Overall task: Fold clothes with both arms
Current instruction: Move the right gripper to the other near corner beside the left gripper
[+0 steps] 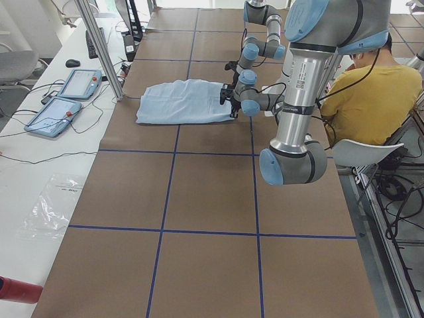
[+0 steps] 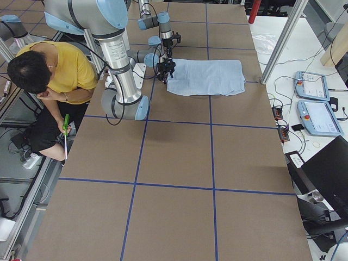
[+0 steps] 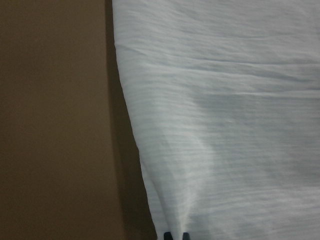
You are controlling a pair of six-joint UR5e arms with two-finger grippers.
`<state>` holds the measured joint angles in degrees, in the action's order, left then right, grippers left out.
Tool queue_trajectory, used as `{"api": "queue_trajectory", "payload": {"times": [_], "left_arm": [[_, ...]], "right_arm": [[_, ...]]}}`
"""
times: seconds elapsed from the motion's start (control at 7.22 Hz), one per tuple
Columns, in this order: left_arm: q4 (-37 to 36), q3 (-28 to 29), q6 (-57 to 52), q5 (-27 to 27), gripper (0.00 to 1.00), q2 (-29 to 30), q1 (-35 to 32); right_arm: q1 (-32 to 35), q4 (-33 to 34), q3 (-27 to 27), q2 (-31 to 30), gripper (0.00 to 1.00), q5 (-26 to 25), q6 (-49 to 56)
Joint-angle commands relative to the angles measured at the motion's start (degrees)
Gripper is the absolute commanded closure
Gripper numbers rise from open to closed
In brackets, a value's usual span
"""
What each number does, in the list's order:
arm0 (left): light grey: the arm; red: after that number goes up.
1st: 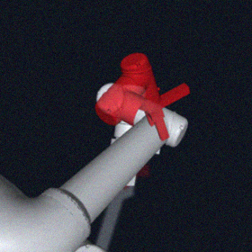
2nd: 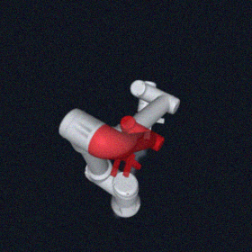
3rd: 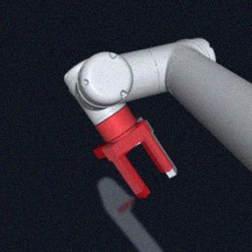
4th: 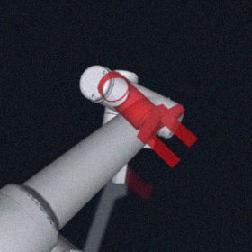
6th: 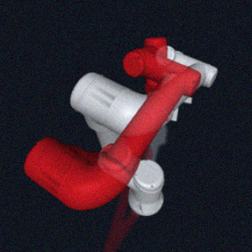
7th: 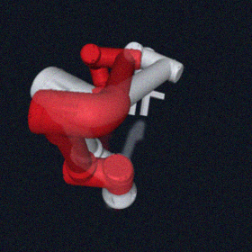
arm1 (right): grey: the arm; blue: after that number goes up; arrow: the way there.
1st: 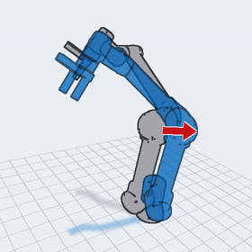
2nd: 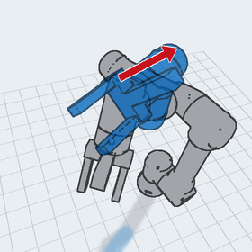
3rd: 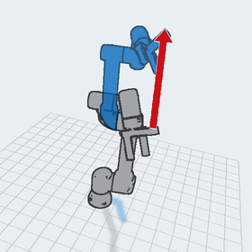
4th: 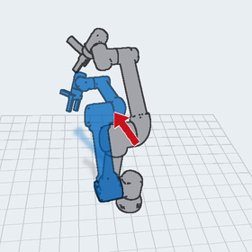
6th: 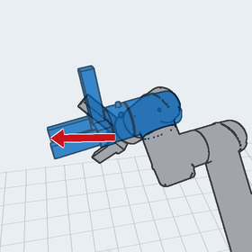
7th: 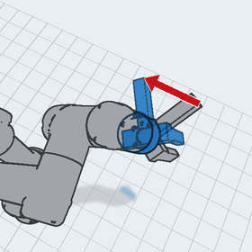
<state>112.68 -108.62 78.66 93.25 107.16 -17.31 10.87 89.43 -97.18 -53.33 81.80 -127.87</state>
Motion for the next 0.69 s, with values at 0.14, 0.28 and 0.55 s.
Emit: {"api": "queue_trajectory", "payload": {"times": [0.14,0.28,0.55], "left_arm": [[0.0,-0.1,0.0,-0.3,1.0,-0.1,0.0],[0.0,-0.1,0.0,-0.4,1.0,-0.1,0.1],[0.0,-0.2,0.0,-0.4,1.0,0.0,0.1]], "right_arm": [[0.2,-0.2,0.2,1.2,0.85,-1.1,-0.4],[0.2,-0.3,0.3,1.2,1.0,-1.9,-0.6],[0.1,-0.3,0.7,1.0,1.0,-2.9,-0.6]]}}
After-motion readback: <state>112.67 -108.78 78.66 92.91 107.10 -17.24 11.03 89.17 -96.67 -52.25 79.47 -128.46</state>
